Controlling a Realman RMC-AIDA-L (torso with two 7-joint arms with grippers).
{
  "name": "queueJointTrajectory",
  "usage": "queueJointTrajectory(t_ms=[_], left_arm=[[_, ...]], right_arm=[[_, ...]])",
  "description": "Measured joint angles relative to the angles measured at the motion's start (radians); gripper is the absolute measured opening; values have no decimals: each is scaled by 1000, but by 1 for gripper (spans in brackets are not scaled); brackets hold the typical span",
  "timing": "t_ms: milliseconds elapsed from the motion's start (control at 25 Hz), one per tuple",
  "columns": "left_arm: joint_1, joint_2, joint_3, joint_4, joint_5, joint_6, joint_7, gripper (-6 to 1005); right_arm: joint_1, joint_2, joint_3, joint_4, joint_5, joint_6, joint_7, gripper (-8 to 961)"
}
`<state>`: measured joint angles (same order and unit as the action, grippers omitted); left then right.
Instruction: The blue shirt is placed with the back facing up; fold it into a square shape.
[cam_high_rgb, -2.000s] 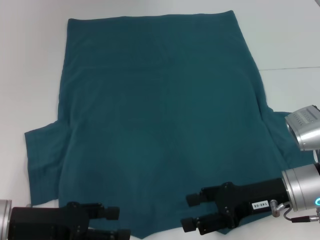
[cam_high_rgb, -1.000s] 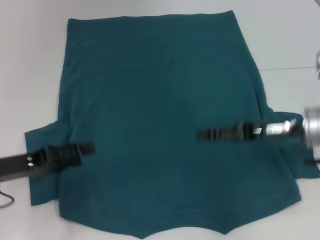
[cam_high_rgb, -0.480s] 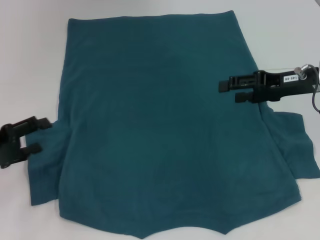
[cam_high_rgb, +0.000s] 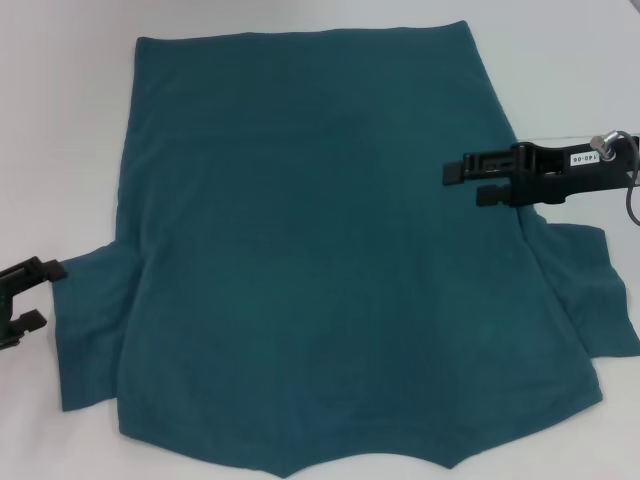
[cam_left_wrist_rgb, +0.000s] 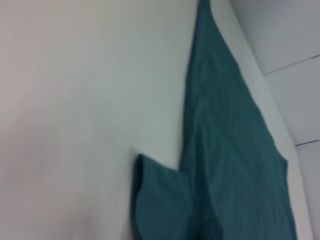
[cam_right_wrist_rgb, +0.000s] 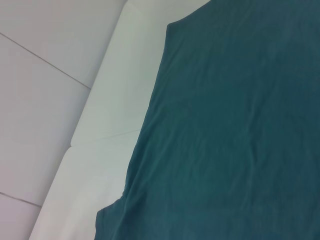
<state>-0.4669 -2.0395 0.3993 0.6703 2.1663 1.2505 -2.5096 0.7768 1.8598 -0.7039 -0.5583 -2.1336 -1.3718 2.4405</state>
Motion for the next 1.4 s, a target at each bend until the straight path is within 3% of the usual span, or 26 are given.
queueJointTrajectory(t_ms=[1400], left_arm=[[-7, -4, 15, -60, 35, -59, 88, 872]], right_arm=[[-7, 7, 7, 0, 0, 1, 2, 885]])
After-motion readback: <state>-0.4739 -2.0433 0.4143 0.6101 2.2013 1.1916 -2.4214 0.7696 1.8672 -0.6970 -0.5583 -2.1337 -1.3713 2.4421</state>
